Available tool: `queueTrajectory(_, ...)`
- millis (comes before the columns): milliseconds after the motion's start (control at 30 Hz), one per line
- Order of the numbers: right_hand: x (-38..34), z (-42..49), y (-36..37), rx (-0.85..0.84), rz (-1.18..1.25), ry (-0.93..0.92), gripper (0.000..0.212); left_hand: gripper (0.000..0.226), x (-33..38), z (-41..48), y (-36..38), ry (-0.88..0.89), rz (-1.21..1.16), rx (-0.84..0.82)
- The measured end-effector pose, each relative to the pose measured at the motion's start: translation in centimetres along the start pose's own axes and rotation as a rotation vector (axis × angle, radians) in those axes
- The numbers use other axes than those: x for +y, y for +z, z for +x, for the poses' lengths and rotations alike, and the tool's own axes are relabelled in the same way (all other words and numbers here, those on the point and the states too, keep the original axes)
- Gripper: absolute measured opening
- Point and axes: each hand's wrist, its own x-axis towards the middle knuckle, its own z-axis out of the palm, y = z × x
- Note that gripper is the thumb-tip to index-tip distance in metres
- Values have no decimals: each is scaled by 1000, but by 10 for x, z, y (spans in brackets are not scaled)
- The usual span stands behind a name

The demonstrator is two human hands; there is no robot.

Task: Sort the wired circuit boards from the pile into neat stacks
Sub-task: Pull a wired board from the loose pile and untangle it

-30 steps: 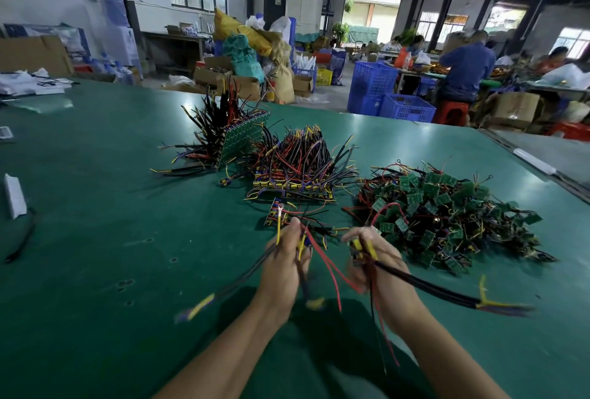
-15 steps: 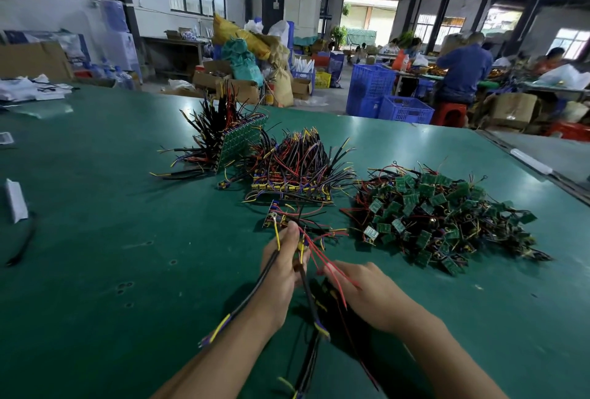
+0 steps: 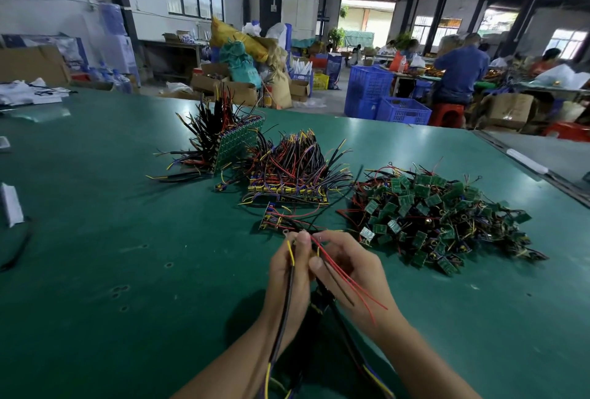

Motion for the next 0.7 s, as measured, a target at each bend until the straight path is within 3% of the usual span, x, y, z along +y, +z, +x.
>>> queueTrajectory(100,2,2,3,108,-32,75,24,35,-3,0,3,-42,-50,-8)
queueTrajectory(267,9,6,-3,101,-57,135,11,49,-13,-2,-3,-81,110,-108)
queueTrajectory(367,9,9,-11,151,-1,169,26,38,-11,-3,-5,-40,202,-227)
queueTrajectory(467,9,13,-21,211,187,262,28,30,-8,-3,-9,-16,267,-272)
queueTrajectory(600,13,13,-29,100,188,357,30,43,-4,-5,-14,39,309,-266)
queueTrajectory(700,14,12,-31,31,251,464,26,36,-3,-4,-13,77,477,-222)
